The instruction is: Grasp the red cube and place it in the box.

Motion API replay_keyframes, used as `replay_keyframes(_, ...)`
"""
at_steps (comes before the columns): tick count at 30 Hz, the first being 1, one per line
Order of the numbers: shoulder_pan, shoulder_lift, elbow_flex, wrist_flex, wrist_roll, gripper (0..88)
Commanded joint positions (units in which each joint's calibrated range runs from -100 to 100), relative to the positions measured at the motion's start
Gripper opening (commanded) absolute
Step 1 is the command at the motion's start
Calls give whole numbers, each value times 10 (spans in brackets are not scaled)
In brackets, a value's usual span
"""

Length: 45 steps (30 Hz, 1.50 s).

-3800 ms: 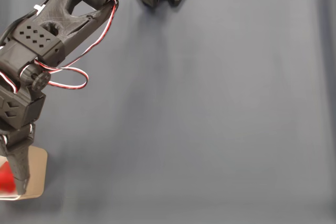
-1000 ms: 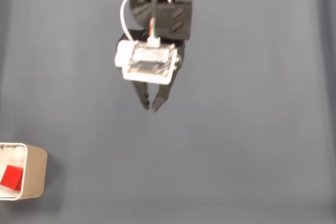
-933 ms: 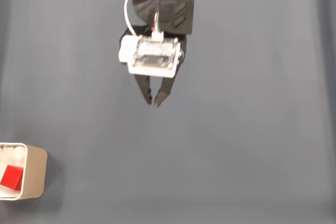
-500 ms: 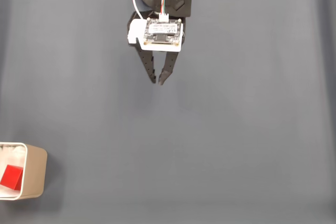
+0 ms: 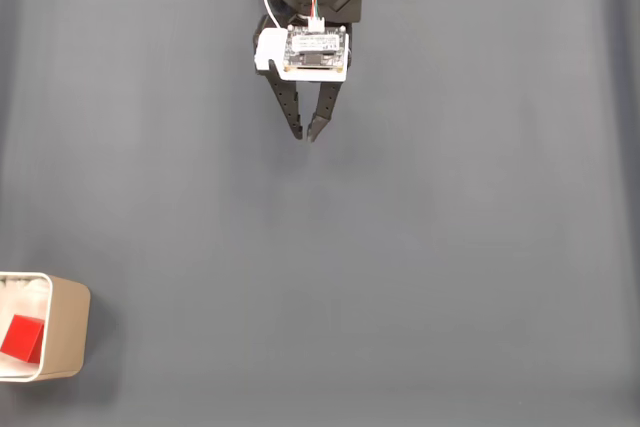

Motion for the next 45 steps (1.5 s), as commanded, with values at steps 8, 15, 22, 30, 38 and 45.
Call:
replay_keyframes(8,-6,-114,98,61,7,0)
replay_keyframes(15,-10,-149,99,147,-9,0)
replay_keyframes(22,-7,-160,99,209,-5,0)
replay_keyframes(30,-7,-160,99,269,-1,0)
replay_keyframes(38,-7,-160,99,294,1,2)
replay_keyframes(45,-7,-160,99,310,2,2)
